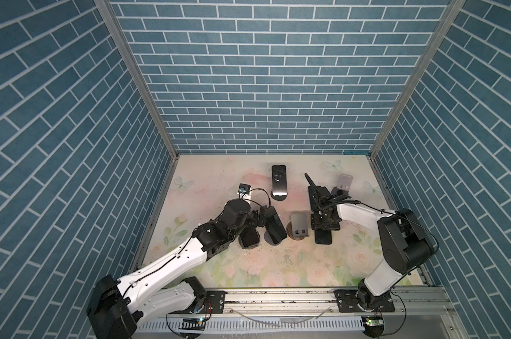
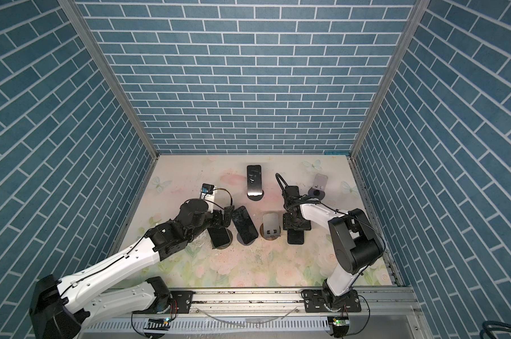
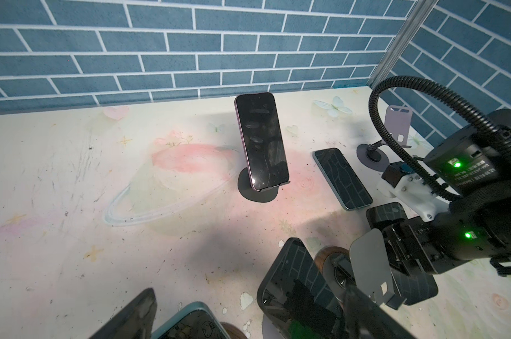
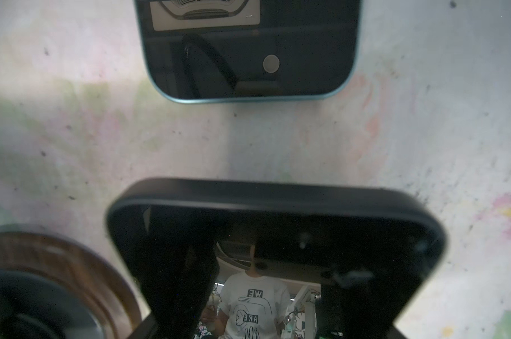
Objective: Remove the phone from the phone stand
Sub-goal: 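Lower the black phone flat onto the table and open the right gripper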
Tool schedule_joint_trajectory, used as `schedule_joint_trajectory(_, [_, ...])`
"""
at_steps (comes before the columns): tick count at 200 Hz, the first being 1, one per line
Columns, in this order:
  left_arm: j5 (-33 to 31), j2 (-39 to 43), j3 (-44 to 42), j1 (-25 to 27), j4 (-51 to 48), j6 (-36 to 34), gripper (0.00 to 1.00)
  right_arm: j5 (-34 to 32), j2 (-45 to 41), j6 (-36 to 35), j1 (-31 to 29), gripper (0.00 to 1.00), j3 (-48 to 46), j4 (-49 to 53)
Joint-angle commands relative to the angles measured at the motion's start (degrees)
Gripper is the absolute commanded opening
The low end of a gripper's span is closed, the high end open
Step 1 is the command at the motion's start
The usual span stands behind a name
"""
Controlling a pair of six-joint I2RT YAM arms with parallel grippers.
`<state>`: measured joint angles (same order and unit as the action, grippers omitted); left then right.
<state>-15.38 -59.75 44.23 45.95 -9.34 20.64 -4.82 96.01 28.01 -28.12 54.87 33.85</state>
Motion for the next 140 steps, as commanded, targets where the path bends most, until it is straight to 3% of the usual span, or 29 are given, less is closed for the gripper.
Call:
schedule_joint_trajectory(1, [-0.4, -0.4, 1.4, 0.2, -0.5, -1.4, 1.0, -1.9, 3.2, -1.5, 0.0, 0.63, -0.2, 1.0])
schedule_joint_trajectory(140, [0.4, -2.2, 2.2, 0.3, -0.2, -2.1, 1.0, -5.4, 1.7, -3.5, 0.0, 0.71, -0.8, 4.8])
